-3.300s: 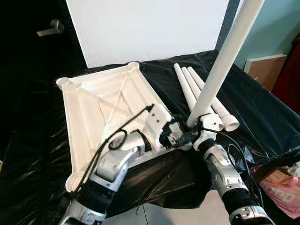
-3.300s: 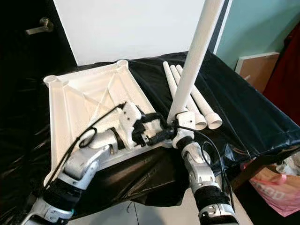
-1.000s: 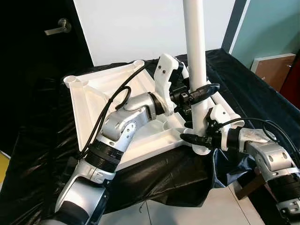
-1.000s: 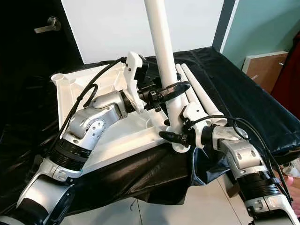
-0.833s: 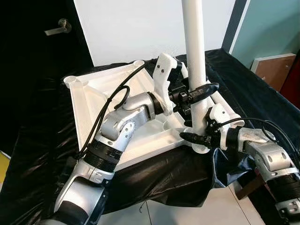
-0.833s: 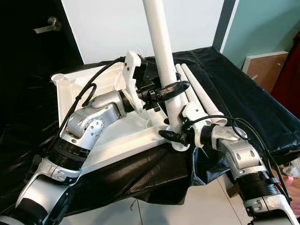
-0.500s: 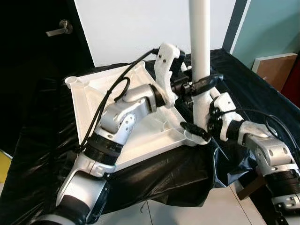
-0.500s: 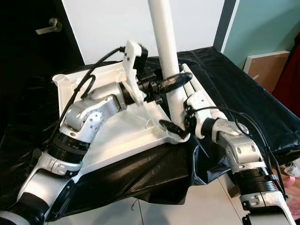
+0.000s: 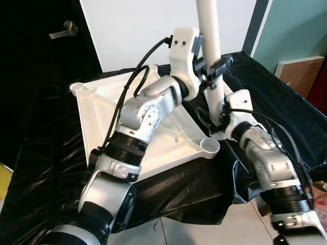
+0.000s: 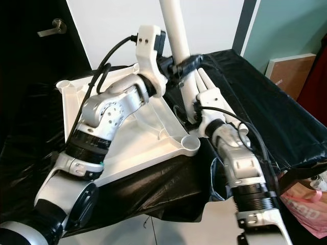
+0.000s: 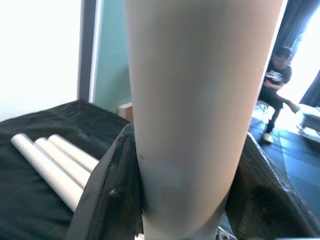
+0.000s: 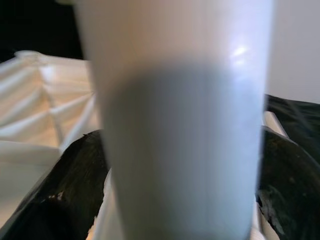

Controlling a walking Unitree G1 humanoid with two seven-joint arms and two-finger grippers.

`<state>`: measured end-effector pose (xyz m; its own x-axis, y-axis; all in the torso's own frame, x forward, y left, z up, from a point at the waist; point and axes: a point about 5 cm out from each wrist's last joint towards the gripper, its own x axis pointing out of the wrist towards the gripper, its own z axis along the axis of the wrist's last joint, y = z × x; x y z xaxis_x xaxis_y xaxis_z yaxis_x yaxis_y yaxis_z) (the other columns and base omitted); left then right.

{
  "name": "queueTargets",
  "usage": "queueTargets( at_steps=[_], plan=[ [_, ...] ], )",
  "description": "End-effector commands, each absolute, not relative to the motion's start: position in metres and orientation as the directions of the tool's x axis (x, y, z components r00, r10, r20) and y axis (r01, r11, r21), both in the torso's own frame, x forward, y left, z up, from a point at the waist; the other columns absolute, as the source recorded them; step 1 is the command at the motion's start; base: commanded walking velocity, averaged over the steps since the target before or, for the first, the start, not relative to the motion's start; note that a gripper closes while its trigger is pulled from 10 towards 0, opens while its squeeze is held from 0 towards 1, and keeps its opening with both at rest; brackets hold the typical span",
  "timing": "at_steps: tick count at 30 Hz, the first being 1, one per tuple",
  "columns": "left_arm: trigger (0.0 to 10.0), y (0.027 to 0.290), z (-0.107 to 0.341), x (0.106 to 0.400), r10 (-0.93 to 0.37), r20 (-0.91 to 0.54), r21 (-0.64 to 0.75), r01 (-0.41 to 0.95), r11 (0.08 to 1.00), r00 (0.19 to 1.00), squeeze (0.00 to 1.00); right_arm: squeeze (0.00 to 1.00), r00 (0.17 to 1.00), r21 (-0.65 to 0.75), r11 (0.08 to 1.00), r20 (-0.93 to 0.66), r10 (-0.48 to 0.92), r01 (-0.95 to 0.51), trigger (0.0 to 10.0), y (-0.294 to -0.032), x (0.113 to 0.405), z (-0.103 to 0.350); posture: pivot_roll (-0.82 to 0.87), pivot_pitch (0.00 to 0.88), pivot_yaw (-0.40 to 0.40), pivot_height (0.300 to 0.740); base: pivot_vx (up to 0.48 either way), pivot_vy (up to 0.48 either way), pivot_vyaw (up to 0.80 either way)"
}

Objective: Building children table

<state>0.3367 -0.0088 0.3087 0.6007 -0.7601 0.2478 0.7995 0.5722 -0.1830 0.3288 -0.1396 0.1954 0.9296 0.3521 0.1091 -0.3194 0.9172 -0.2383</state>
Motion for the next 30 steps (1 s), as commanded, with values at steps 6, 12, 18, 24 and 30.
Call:
queueTargets(
  at_steps=[6,12,18,24,30],
  plan=[
    [10.0,-0.023,0.318,0.337,-0.727,0.272,-0.221,0.776,0.591,0.631,0.0,0.0,0.961,-0.259,0.938,0.094,0.26,-0.229,10.0,-0.121,0.325,0.18,-0.22,0.045,0.038,0.74,0.0,0.0,0.0],
    [10.0,-0.036,0.326,0.333,-0.72,0.284,-0.2,0.774,0.601,0.633,0.0,0.0,0.978,-0.237,0.959,0.098,0.182,-0.155,10.0,-0.117,0.33,0.178,-0.23,0.041,0.041,0.74,0.0,0.0,0.0],
    [10.0,-0.041,0.33,0.331,-0.721,0.295,-0.189,0.778,0.599,0.627,0.0,0.0,0.985,-0.215,0.97,0.104,0.138,-0.113,10.0,-0.119,0.332,0.179,-0.24,0.031,0.045,0.74,0.0,0.0,0.0],
    [10.0,-0.046,0.335,0.329,-0.723,0.313,-0.174,0.785,0.595,0.617,0.0,0.0,0.994,-0.19,0.982,0.103,0.042,-0.022,0.0,-0.122,0.334,0.179,-0.26,0.025,0.048,0.74,0.0,0.0,0.0],
    [10.0,-0.046,0.337,0.328,-0.723,0.322,-0.166,0.788,0.593,0.612,0.0,0.0,0.995,-0.199,0.98,0.1,0.031,-0.011,0.0,-0.122,0.335,0.178,-0.25,0.023,0.044,0.74,0.0,0.0,0.0]
  ],
)
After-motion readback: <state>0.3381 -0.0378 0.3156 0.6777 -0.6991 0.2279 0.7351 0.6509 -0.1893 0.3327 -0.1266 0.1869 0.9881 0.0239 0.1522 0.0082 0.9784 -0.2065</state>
